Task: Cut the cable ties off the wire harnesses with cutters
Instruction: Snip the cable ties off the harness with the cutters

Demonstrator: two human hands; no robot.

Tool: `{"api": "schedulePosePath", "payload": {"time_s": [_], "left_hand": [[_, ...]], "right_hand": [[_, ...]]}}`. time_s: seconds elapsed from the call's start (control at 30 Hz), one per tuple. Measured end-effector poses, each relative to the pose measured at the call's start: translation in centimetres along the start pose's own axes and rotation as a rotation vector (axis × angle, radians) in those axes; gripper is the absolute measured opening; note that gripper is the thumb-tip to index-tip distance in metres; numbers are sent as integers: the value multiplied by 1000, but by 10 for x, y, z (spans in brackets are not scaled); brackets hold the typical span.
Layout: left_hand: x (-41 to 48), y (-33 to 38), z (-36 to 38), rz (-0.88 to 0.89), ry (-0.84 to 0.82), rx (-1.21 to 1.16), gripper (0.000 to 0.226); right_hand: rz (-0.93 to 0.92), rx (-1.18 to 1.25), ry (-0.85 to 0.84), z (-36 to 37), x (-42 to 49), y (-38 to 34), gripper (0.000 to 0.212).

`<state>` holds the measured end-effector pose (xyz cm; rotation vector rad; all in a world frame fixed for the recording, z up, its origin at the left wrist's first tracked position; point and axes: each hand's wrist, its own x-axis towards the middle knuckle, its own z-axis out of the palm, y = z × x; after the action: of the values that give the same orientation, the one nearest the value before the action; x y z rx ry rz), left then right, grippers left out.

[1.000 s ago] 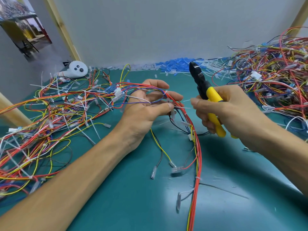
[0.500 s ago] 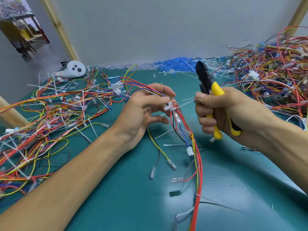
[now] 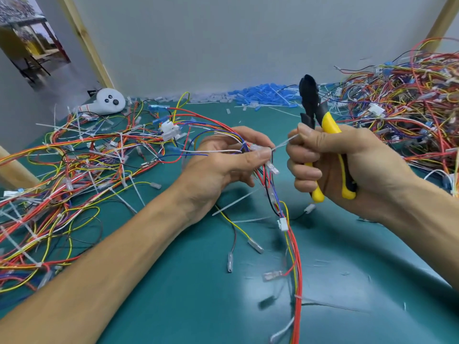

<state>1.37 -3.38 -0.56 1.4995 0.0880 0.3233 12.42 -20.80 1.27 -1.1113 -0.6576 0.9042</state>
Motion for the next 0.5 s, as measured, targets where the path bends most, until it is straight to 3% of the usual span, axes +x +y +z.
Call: {"api": "schedulePosePath", "payload": {"time_s": [0.1,0.23,0.5], "left_hand": [[0,1,-2,-6,15,-6,7],[-2,3,-2,13,-16,-54,19],[-1,3,2,-1,19,-38,15]], "right_hand": [[-53,-78,-19,0,0,-1,26],[-71,-124,-30,1,-1,0,29],[-89,-105,-52,1,-2,0,27]]}}
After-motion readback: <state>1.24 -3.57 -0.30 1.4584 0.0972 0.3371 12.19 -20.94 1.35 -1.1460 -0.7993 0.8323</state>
